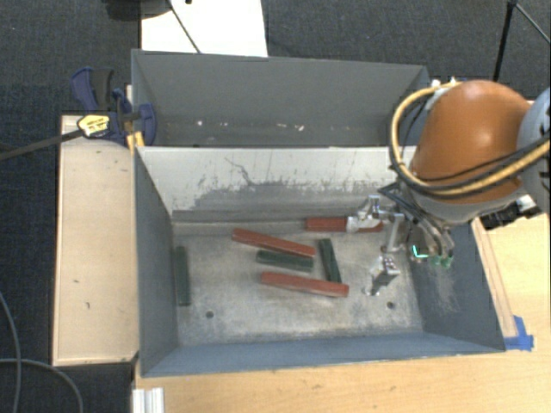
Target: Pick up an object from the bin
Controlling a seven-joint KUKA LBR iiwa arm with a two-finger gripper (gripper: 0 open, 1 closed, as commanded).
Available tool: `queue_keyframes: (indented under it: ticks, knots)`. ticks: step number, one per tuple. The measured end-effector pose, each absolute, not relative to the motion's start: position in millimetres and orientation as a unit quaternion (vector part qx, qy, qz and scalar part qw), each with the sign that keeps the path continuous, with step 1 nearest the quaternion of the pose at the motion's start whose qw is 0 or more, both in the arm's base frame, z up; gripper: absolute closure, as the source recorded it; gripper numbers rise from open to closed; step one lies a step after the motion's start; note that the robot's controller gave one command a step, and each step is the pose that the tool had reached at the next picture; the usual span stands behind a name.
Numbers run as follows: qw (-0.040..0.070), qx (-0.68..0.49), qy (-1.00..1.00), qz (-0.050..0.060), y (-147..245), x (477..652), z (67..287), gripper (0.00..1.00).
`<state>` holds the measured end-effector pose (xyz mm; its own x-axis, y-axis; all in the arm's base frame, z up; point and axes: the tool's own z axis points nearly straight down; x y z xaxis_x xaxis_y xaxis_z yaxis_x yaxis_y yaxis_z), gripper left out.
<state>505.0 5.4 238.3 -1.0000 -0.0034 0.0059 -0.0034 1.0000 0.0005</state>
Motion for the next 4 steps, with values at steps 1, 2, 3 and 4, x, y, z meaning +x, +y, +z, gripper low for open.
queue_keyframes:
  ticks: [1, 2, 3, 4]
  knots:
    - [-0.001, 0.002, -1.0, 0.0, 5.4, 506.6, 242.1, 0.0]
    - [-0.005, 0.026, -1.0, 0.0, 8.4, 516.9, 188.3, 0.0]
    - [-0.003, -0.009, -1.0, 0.0, 36.3, 499.1, 119.5, 0.0]
    - [0.001, 0.032, -0.999, -0.001, 27.0, 501.7, 92.6, 0.0]
